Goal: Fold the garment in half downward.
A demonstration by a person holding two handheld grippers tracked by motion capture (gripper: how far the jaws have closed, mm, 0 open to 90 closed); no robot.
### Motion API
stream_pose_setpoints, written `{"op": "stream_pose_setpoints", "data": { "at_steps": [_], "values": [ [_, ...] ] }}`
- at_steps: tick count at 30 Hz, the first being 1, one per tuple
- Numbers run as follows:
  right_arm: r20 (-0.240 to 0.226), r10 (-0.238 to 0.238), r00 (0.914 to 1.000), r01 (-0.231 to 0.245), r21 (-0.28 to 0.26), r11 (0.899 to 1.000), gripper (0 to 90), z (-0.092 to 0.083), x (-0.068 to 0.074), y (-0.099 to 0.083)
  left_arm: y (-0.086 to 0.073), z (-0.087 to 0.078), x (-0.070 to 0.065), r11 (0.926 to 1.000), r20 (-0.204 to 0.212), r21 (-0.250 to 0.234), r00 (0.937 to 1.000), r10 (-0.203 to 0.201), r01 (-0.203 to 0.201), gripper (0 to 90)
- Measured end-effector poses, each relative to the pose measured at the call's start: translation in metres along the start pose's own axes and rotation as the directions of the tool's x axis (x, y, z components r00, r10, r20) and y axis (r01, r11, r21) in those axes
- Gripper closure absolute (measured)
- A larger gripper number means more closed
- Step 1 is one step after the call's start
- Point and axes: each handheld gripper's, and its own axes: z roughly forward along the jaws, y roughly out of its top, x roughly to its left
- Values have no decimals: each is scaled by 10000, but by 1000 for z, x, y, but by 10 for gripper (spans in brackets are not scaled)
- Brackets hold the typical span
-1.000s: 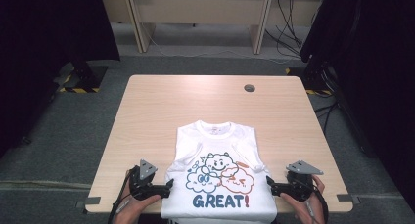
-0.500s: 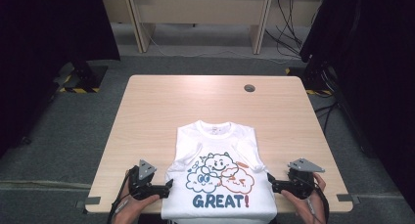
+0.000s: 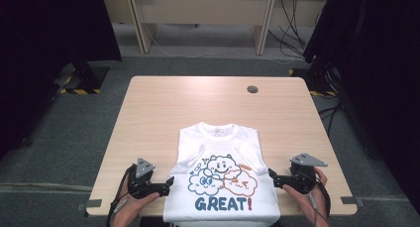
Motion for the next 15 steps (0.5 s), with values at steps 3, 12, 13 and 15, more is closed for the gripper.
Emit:
{"op": "stream_pose_setpoints", "data": {
  "at_steps": [3, 12, 13, 15],
  "values": [
    [10, -11, 10000, 11, -31, 10000, 77, 3, 0, 4, 4, 1, 1, 9999, -107, -148, 9999, -42, 41, 41],
    [58, -38, 10000, 39, -78, 10000, 98, 14, 1, 16, 18, 16, 0, 10000, -199, -49, 9998, -62, 61, 49],
    [55, -36, 10000, 36, -77, 10000, 98, 18, 2, 21, 18, 16, 0, 10000, -199, -49, 9998, -62, 61, 49],
    [55, -36, 10000, 36, -77, 10000, 115, 18, 2, 21, 22, 20, 1, 10000, -251, 2, 9997, -43, 43, 54]
  ]
}}
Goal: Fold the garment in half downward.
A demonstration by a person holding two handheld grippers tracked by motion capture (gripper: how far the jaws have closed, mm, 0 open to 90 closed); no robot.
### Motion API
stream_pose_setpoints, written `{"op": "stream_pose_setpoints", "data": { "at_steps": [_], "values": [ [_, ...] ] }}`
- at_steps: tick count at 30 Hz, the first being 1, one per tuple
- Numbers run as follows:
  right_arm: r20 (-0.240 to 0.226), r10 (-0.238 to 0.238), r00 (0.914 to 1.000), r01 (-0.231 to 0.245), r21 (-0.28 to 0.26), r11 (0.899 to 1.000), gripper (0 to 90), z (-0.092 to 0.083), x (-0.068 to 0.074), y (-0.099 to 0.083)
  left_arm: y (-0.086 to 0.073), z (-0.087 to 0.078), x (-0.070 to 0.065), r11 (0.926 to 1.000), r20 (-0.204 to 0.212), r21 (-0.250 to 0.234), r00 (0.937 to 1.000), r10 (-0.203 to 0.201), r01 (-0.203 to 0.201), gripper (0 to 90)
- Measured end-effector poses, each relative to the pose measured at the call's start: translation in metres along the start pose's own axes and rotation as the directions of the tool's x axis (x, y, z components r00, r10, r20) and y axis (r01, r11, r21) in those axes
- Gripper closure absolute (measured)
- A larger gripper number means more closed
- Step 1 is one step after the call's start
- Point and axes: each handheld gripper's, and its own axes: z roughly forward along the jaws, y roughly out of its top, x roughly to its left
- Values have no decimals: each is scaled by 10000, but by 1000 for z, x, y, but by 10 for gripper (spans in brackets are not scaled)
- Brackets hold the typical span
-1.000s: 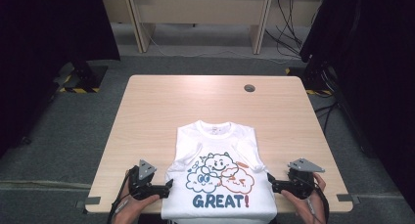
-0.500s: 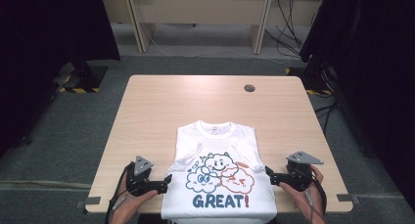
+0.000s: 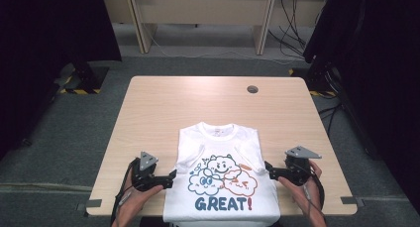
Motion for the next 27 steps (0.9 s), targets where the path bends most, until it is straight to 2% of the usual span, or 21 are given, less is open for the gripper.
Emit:
{"op": "stream_pose_setpoints", "data": {
  "at_steps": [6, 7, 9, 15, 19, 23, 27],
  "values": [
    [-52, 0, 10000, 0, 84, 10000, 140, 7, 1, 6, 10, 9, 2, 10000, -74, 61, 9999, -68, 68, 67],
    [-79, 53, 10000, -52, 119, 9999, 153, 12, 1, 9, 15, 14, 4, 9998, -100, 56, 9998, -190, 191, 67],
    [-82, 71, 9999, -70, 172, 9998, 153, 17, 1, 12, 15, 14, 4, 9998, -100, 56, 9998, -190, 191, 75],
    [-162, 116, 9998, -113, 230, 9997, 184, 27, 3, 18, 29, 30, 5, 9991, -156, 93, 9990, -421, 422, 107],
    [-146, 130, 9998, -126, 259, 9996, 195, 32, 3, 21, 33, 35, 5, 9985, -179, 173, 9985, -516, 519, 144],
    [-129, 281, 9995, -277, 307, 9991, 206, 40, 3, 25, 35, 47, 2, 9970, -284, 444, 9977, -621, 633, 149],
    [-133, 414, 9991, -409, 361, 9985, 219, 46, 2, 29, 35, 49, 1, 9971, -321, 486, 9978, -574, 589, 148]
  ]
}}
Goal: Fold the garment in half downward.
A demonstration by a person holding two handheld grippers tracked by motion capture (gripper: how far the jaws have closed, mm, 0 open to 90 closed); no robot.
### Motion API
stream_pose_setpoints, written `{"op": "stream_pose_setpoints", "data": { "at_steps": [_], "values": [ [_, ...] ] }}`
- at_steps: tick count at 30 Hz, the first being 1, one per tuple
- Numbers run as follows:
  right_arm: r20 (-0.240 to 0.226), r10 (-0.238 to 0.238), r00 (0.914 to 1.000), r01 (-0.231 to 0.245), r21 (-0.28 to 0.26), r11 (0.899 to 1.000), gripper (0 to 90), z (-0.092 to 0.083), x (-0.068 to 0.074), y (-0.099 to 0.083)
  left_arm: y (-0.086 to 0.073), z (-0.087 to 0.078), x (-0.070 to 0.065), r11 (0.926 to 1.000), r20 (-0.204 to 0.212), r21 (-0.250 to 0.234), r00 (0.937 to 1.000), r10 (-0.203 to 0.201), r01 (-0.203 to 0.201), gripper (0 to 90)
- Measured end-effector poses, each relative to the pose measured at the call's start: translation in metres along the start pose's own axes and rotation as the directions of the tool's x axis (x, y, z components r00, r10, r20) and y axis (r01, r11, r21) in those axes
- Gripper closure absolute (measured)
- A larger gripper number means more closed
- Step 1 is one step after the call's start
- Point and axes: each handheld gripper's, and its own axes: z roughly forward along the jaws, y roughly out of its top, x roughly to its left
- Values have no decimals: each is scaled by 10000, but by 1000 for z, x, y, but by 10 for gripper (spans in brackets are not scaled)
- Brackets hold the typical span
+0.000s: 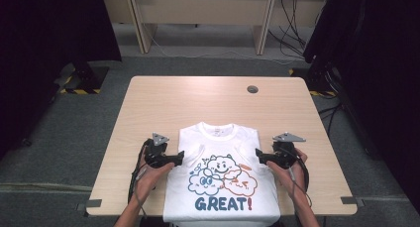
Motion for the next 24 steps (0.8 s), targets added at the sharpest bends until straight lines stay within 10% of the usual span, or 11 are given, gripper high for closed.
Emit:
{"op": "stream_pose_setpoints", "data": {
  "at_steps": [24],
  "values": [
    [386, -135, 9992, 120, 401, 9991, 360, 33, 6, 17, 14, 24, -11, 9986, -296, 290, 9985, 458, -450, 199]
  ]
}}
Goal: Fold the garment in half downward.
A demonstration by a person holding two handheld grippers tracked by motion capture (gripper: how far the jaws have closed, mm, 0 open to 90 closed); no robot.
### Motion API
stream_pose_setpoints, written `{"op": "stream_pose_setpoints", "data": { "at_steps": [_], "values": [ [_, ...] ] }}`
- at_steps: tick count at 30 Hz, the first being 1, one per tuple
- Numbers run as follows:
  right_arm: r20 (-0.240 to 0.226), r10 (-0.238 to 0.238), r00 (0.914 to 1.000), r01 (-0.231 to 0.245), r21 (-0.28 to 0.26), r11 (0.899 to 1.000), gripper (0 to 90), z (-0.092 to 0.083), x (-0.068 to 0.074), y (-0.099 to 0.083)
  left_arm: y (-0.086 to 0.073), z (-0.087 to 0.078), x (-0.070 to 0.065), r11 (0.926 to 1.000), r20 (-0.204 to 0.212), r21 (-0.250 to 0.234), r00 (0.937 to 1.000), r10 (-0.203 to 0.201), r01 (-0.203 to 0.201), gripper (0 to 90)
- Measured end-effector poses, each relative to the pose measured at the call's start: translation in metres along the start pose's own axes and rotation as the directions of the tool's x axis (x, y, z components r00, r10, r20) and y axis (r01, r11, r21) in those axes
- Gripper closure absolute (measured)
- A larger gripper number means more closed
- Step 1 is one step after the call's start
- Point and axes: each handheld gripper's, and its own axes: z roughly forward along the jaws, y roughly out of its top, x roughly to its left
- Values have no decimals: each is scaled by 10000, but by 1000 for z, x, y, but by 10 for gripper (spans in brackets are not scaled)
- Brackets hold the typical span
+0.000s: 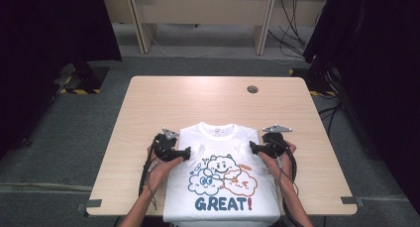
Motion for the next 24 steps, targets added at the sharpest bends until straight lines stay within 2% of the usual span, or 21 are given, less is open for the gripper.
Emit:
{"op": "stream_pose_setpoints", "data": {
  "at_steps": [4, 9, 13, 18, 21, 24],
  "values": [
    [6, -8, 10000, 8, 23, 10000, 462, 2, 0, 1, 1, -2, -2, 9997, 327, -65, 9992, 227, -225, 356],
    [-185, -71, 9998, 71, -26, 10000, 623, 3, 0, 2, 2, -2, -3, 9994, 545, -243, 9982, 246, -233, 550],
    [-162, -121, 9998, 118, -149, 9998, 713, 3, 1, 3, 2, -2, -6, 9980, 441, -363, 9976, 540, -524, 693],
    [-176, -152, 9997, 147, -293, 9995, 793, 2, -1, 3, 2, -2, -9, 9965, 393, -463, 9966, 720, -702, 805],
    [-119, -154, 9998, 149, -398, 9991, 775, 1, -1, 3, 2, -2, -10, 9961, 393, -494, 9964, 752, -733, 820],
    [12, 339, 9994, -339, -323, 9989, 637, 0, -3, 3, 2, -2, -10, 9956, 380, -507, 9960, 810, -791, 825]
  ]
}}
